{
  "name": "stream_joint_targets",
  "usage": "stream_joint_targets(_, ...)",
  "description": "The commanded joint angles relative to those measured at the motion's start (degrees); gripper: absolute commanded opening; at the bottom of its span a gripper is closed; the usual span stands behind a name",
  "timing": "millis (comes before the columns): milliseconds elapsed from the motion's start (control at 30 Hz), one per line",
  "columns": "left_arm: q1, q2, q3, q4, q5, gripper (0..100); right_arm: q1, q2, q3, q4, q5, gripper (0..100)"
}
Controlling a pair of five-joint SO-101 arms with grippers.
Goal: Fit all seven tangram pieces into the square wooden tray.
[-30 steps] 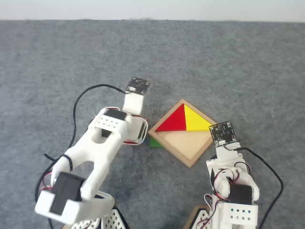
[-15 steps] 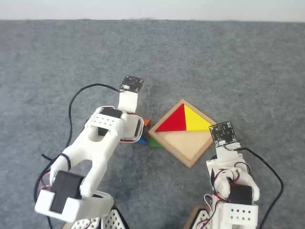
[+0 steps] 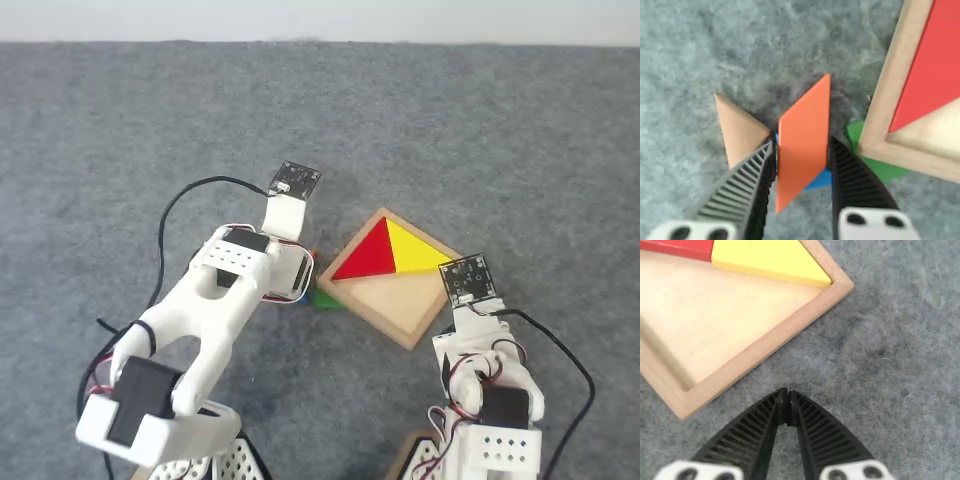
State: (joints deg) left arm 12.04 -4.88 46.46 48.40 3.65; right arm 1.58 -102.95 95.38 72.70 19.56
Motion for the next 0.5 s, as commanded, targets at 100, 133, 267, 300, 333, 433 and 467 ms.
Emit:
stream_joint_targets(100, 0.6, 2.4, -2.9, -0.7, -2.5, 15, -0.3, -1.1, 1.1, 0.7, -0.1, 0.8)
stream_joint_targets(133, 0.6, 2.8, -3.6, 0.1, -2.5, 15, -0.3, -1.1, 1.1, 0.7, -0.1, 0.8)
stream_joint_targets(267, 0.6, 2.7, -4.4, -0.3, -4.0, 10, -0.3, -1.1, 1.1, 0.7, -0.1, 0.8)
stream_joint_targets(300, 0.6, 1.8, -4.3, -0.6, -5.3, 10, -0.3, -1.1, 1.1, 0.7, -0.1, 0.8)
stream_joint_targets(333, 0.6, 0.4, -3.6, -1.0, -6.2, 10, -0.3, -1.1, 1.1, 0.7, -0.1, 0.8)
stream_joint_targets(433, 0.7, -5.3, -0.5, -1.8, -6.7, 10, -0.3, -1.1, 1.1, 0.7, -0.1, 0.8)
stream_joint_targets(467, 0.7, -7.5, 0.7, -1.8, -6.9, 10, -0.3, -1.1, 1.1, 0.7, -0.1, 0.8)
